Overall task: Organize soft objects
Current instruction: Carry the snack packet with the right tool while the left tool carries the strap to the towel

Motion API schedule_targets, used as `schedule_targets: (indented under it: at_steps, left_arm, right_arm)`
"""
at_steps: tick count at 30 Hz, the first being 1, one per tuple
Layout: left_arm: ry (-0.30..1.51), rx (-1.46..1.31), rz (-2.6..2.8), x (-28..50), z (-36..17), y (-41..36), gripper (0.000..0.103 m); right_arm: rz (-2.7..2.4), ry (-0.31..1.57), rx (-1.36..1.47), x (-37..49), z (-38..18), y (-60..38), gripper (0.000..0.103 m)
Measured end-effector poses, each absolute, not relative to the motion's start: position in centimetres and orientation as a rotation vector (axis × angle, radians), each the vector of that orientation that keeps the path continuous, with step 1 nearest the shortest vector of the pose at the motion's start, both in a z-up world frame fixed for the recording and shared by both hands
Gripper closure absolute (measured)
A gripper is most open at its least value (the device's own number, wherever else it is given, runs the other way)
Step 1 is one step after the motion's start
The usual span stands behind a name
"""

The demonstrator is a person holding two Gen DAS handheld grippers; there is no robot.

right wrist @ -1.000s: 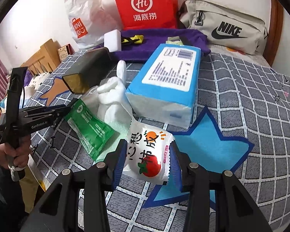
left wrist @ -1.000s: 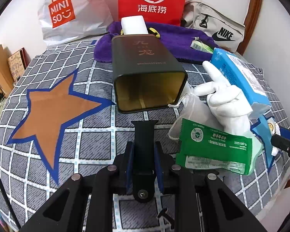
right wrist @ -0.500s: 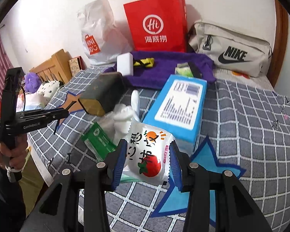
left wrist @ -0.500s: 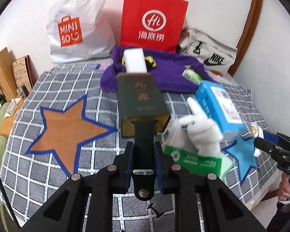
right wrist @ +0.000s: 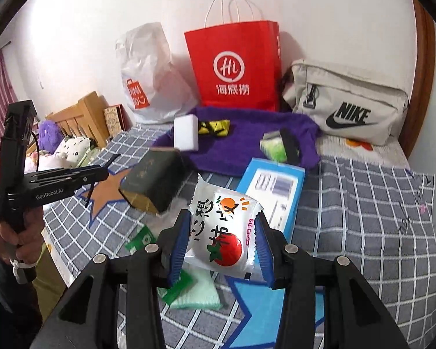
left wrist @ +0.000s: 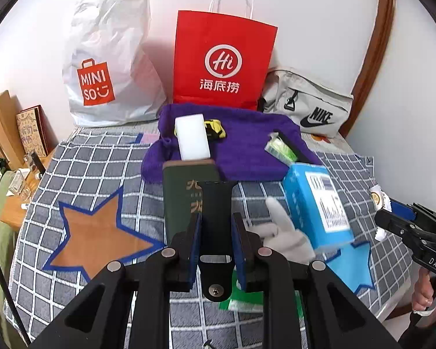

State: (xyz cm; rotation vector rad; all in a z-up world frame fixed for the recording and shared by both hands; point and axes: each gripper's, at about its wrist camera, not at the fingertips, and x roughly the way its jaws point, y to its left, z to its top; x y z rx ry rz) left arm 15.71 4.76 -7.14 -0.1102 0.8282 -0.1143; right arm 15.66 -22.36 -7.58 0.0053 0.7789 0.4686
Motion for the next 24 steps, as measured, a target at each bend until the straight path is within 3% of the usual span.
schedule_targets:
  at_steps: [24]
  left_arm:
    - [0.816,-0.141,-0.116,24.6,-4.8,3.6,0.083]
  right_arm:
    - [0.488,0.737,-0.017,25.8,-4.1,-21.7,0.060]
